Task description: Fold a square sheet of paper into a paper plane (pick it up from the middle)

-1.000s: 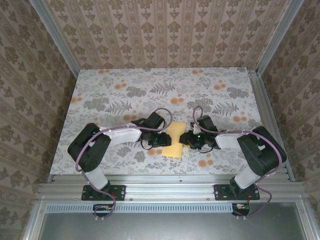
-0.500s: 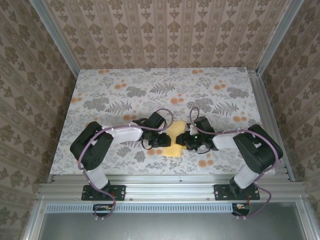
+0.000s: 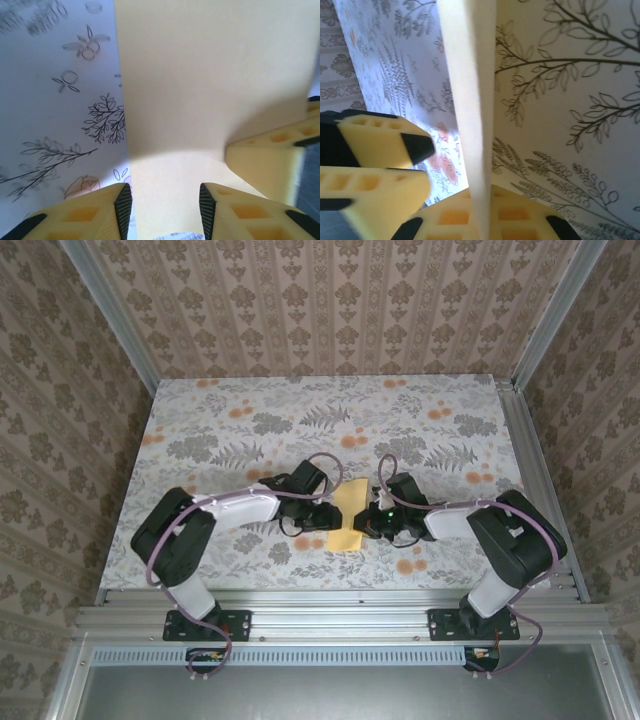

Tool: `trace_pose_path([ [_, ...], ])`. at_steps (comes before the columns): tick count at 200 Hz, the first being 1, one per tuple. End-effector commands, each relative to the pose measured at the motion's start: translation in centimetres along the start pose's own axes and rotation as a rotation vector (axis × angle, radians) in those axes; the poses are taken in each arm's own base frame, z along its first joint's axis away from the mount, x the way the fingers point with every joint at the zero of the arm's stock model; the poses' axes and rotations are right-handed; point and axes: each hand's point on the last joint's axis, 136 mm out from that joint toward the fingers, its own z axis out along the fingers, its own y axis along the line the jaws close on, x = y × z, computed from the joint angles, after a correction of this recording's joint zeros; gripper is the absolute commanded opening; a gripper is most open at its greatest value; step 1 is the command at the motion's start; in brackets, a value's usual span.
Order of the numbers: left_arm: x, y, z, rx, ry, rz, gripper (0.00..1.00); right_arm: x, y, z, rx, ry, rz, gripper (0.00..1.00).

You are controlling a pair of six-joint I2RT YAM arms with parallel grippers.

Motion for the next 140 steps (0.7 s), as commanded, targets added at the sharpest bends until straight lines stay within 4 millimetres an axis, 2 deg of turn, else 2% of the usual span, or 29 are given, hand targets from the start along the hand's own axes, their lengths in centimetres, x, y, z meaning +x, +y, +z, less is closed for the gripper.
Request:
trace_pose_path([
  [1, -1.3, -1.0, -3.6, 0.046, -0.069, 0.009, 0.48, -0.9, 2.8, -1.5, -0.059, -0.026, -0.053, 0.05],
  [21, -1.9, -1.2, -5.5, 0.082, -0.109, -0.007, 0.52, -1.3, 4.3, -2.4, -0.097, -0.04, -0.069, 0.04],
  [46, -2.4, -1.5, -6.9, 0.151, -0.137, -0.045, 0.55, -2.0, 6.4, -3.5, -0.167, -0.06, -0.078, 0.04],
  [71, -3.0, -2.7, -8.7, 0.214, -0.182, -0.055, 0.56, -2.7, 8.3, -4.5, -0.224, -0.081, -0.085, 0.03],
  [85, -3.0, -3.2, -9.5, 0.239, -0.201, -0.063, 0.62, -3.1, 9.2, -5.0, -0.258, -0.089, -0.083, 0.03],
  [104, -2.9, -3.4, -10.0, 0.267, -0.214, -0.091, 0.63, -3.5, 10.4, -5.6, -0.289, -0.102, -0.092, 0.03],
  [140, -2.4, -3.9, -10.1, 0.349, -0.222, -0.168, 0.63, -4.1, 11.4, -6.3, -0.322, -0.121, -0.088, 0.03],
])
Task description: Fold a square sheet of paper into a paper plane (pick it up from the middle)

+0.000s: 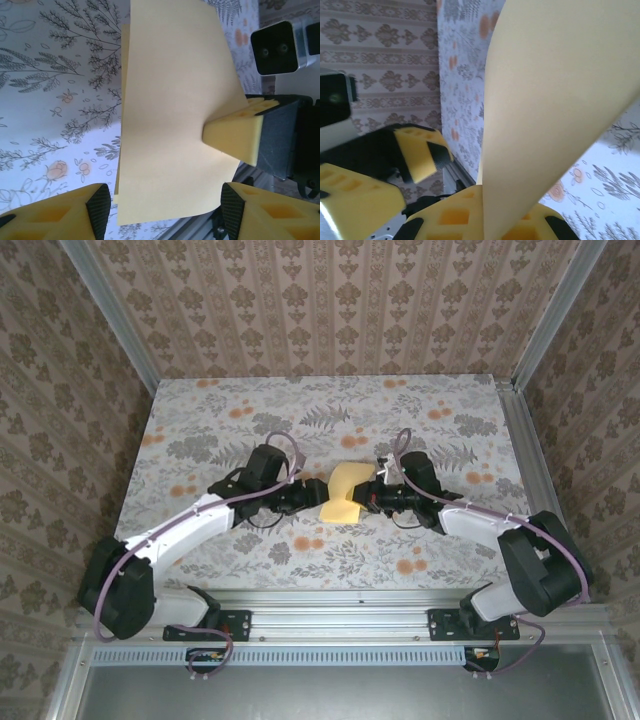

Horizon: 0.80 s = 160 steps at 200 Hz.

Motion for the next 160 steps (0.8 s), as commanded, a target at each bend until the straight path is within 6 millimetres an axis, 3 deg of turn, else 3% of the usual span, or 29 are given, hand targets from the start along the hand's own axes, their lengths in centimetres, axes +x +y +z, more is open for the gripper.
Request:
trace_pose_path([
  [1, 0.2, -0.7, -0.2, 0.073, -0.007, -0.084, 0.63, -0.9, 2.9, -0.7, -0.08, -0.013, -0.022, 0.03],
  [55, 0.7, -0.9, -0.3, 0.103, -0.009, -0.131, 0.61, -1.5, 4.0, -0.9, -0.117, -0.029, -0.02, 0.02],
  [110, 0.4, -2.3, 0.1, 0.158, -0.003, -0.138, 0.54, -1.4, 3.9, -0.9, -0.118, -0.027, -0.018, 0.02],
  [160, 0.4, -2.2, -0.4, 0.129, -0.006, -0.125, 0.48, -1.1, 3.2, -0.8, -0.103, -0.023, -0.014, 0.02],
])
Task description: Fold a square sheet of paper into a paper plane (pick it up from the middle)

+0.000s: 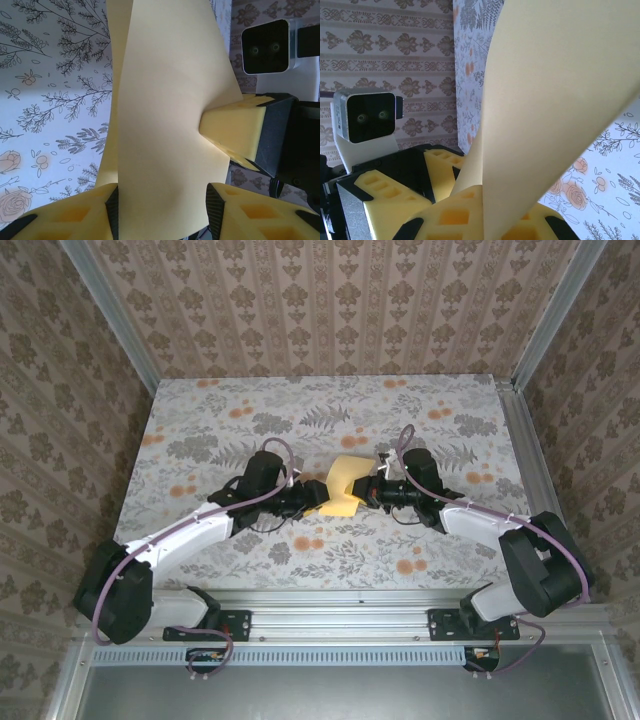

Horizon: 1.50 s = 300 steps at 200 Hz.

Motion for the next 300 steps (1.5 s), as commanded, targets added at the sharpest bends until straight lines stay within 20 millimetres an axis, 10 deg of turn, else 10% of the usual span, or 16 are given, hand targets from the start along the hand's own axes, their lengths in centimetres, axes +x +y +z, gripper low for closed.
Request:
trace_pose_path([
  [1, 0.0, -1.2, -0.6, 0.021, 0.0, 0.014, 0.48, -0.3, 1.9, -0.4, -0.053, -0.005, -0.043, 0.02],
  [180, -0.9, -2.1, -1.8, 0.056, -0.013, 0.026, 0.38, 0.5, 1.2, -0.8, -0.053, 0.006, -0.039, 0.0],
  [300, 0.5, 0.3, -0.3, -0.026, 0.072, 0.016, 0.05, 0.4, 0.7, -0.3, -0.039, 0.017, -0.055, 0.02],
])
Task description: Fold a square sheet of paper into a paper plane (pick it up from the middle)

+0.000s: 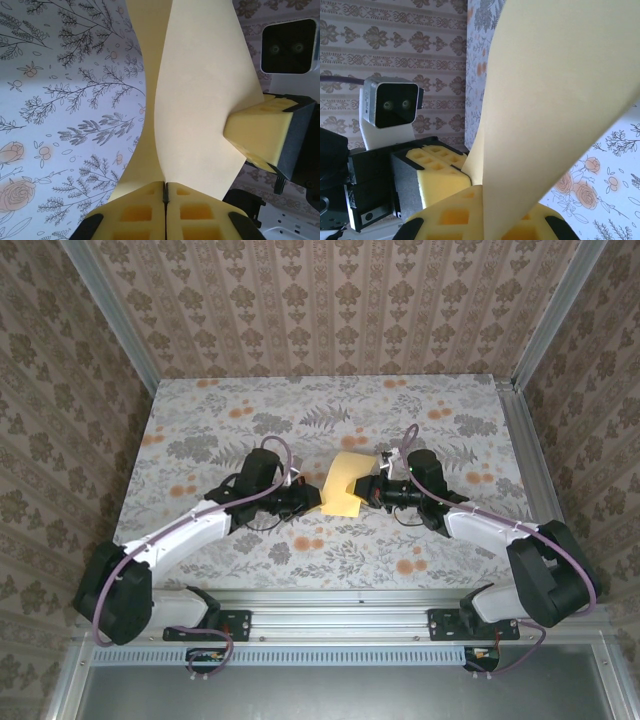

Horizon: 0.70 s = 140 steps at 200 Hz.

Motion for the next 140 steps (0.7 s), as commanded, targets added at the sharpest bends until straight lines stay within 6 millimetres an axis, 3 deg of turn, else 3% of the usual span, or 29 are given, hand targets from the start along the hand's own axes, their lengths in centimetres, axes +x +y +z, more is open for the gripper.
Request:
trace_pose_path([
  [1, 0.3, 0.3, 0.3, -0.027, 0.033, 0.022, 0.05, 0.1, -0.7, 0.5, 0.001, 0.03, -0.013, 0.02],
  [76, 0.7, 4.1, 3.9, -0.117, 0.11, -0.004, 0.05, 2.0, -8.1, 2.8, 0.092, 0.106, 0.074, 0.08],
  [140, 1.2, 6.2, 6.7, -0.192, 0.171, -0.004, 0.04, 3.2, -12.1, 2.1, 0.222, 0.135, 0.103, 0.22],
])
